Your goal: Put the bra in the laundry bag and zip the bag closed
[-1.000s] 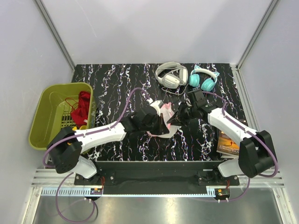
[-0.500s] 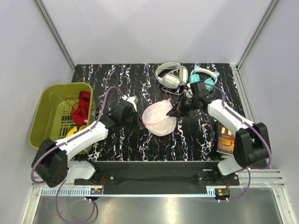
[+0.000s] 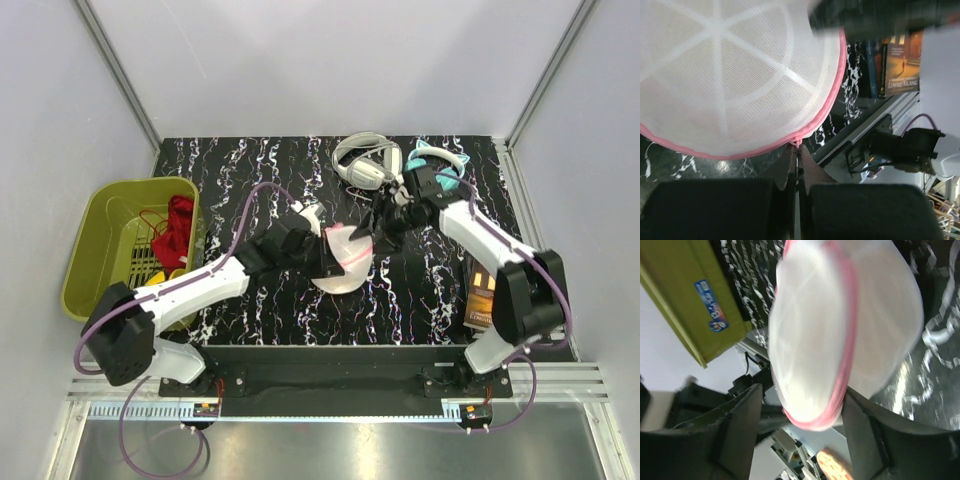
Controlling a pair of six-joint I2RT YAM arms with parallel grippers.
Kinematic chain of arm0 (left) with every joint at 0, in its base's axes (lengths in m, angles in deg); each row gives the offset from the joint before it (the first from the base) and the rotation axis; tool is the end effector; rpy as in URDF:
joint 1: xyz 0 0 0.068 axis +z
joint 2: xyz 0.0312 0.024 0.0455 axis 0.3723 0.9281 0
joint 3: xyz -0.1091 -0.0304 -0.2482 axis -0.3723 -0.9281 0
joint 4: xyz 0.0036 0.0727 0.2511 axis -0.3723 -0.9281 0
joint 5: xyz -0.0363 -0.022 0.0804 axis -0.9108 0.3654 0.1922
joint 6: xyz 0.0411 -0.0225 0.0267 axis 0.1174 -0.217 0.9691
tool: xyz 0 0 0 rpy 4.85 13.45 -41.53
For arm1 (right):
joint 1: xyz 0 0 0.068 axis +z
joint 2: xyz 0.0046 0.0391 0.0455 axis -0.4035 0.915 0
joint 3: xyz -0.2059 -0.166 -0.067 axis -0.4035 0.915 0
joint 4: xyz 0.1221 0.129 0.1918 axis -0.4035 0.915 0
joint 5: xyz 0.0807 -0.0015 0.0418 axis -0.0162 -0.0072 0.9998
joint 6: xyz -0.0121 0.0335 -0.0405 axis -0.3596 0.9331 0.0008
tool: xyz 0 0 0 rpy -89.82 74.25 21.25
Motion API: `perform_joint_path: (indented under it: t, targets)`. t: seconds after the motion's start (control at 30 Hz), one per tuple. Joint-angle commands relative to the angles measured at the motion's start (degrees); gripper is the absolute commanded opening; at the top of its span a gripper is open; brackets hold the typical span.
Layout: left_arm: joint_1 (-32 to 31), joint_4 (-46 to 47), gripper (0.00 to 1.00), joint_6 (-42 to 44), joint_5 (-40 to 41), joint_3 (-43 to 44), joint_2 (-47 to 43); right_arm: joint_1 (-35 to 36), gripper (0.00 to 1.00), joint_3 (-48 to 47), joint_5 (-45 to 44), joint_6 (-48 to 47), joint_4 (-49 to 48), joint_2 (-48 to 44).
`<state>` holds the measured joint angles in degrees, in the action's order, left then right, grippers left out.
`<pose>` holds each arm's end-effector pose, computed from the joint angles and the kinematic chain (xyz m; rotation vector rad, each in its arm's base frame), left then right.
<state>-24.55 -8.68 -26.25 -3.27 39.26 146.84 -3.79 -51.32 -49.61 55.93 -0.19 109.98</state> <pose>0.1962 -0.2171 0.2512 0.1476 2.4416 -1.0531 0.3198 0.1395 0.2502 0.2350 2.7363 1.2084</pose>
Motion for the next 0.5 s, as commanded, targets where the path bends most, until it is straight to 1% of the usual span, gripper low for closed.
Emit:
perform_joint_path:
  t: [0.0, 0.03, 0.13, 0.23, 0.33, 0.37, 0.4, 0.47]
  targets:
    - [0.0, 5.2, 0.00, -2.3, -3.0, 4.7, 3.4, 0.3, 0.72, 7.0, -3.4, 1.7, 3.2, -12.4]
    - [-0.1, 5.3, 0.00, -2.4, -3.2, 4.9, 3.8, 0.6, 0.72, 9.5, -3.2, 3.5, 1.6, -13.8]
    - [-0.9, 5.3, 0.00, -2.3, -3.2, 5.5, 4.7, 1.3, 0.71, 13.2, -3.5, 6.9, -0.3, -16.7]
    - [-1.5, 5.3, 0.00, -2.2, -3.3, 5.9, 5.3, 1.5, 0.72, 16.2, -4.0, 10.2, -2.1, -18.4]
    - [-1.8, 5.3, 0.00, -2.3, -3.1, 5.9, 5.3, 1.6, 0.75, 17.8, -6.4, 12.0, -2.7, -20.0]
    - [-1.8, 5.4, 0.00, -2.3, -3.2, 6.0, 5.0, 1.5, 0.74, 18.2, -6.1, 12.4, -3.4, -20.3]
    - [-2.1, 5.4, 0.00, -2.3, -3.2, 6.1, 5.0, 1.5, 0.73, 18.7, -6.2, 13.4, -4.5, -20.3]
    - [-2.4, 5.3, 0.00, -1.9, -3.6, 6.1, 4.7, 1.6, 0.59, 18.8, -7.4, 13.9, -5.1, -19.9]
